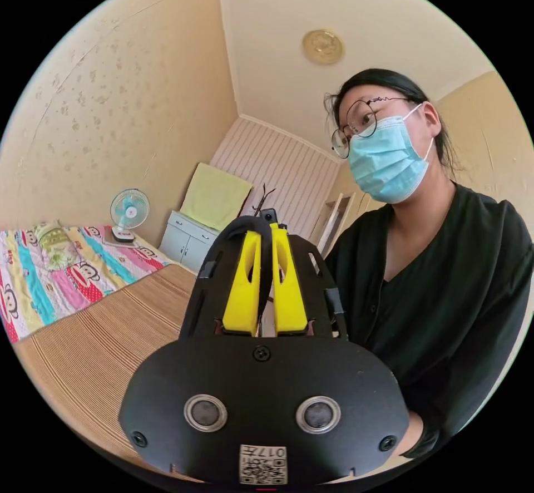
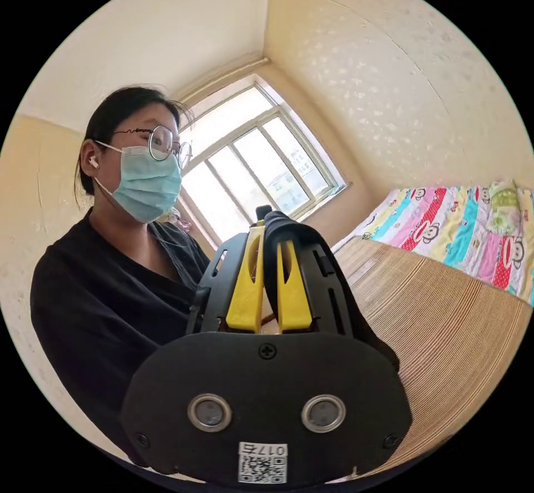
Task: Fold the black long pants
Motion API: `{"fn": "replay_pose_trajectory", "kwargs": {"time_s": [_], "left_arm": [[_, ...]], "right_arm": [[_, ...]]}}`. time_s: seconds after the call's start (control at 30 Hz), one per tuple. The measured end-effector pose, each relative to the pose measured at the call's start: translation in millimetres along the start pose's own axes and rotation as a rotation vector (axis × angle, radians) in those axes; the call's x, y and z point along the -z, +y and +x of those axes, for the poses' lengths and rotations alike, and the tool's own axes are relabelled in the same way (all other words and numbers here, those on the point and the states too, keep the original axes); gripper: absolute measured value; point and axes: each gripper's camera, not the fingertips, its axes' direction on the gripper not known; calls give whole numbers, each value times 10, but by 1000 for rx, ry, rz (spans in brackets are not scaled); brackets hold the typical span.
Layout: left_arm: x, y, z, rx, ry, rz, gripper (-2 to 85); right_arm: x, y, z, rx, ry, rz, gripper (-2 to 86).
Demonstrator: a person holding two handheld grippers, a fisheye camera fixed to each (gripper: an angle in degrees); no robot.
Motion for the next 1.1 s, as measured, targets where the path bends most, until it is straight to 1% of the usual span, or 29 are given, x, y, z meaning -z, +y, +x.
{"fn": "replay_pose_trajectory", "kwargs": {"time_s": [0.07,0.13,0.17,0.23,0.27,0.33,0.37,0.4,0.43,0.5,0.57,0.63,0.73,0.87,0.97,1.03,1.1], "left_arm": [[-70,-189,-14,49,-78,18,37],[-204,-308,-258,120,-190,-6,37],[-236,-306,-368,149,-214,-15,37],[-356,-208,-927,263,-287,-67,37],[-381,-160,-1095,295,-305,-84,37],[-468,76,-1781,378,-389,-172,38],[-481,154,-1968,409,-399,-190,39],[-502,328,-2341,471,-404,-218,39],[-521,528,-2689,514,-415,-245,39],[-525,855,-3126,566,-442,-276,39],[-545,1231,-3490,609,-493,-336,40],[-583,1792,-3812,654,-524,-397,41],[-546,2478,-3878,710,-490,-383,41],[-423,3213,-3613,757,-433,-327,41],[-378,3798,-3397,818,-442,-379,43],[-320,4280,-3346,906,-469,-452,54],[-175,4599,-3349,987,-451,-439,73]], "right_arm": [[19,-247,-89,-13,36,-7,-1],[7,-439,3,-82,80,-22,-1],[-34,-529,142,-123,117,-44,-1],[-134,-601,489,-195,170,-83,-1],[-217,-608,793,-253,185,-107,-1],[-366,-580,1290,-316,196,-151,-2],[-474,-538,1644,-357,209,-180,-2],[-590,-483,1976,-391,234,-211,-2],[-649,-452,2135,-405,246,-226,-2],[-877,-298,2661,-408,290,-278,-2],[-1076,-135,2984,-421,321,-343,-2],[-1273,72,3198,-423,364,-423,-2],[-1366,461,3321,-474,363,-448,-1],[-1289,1108,3080,-508,287,-421,3],[-1314,1636,2909,-568,287,-441,11],[-1359,1962,2881,-628,316,-480,22],[-1376,2325,2962,-768,302,-519,50]]}}
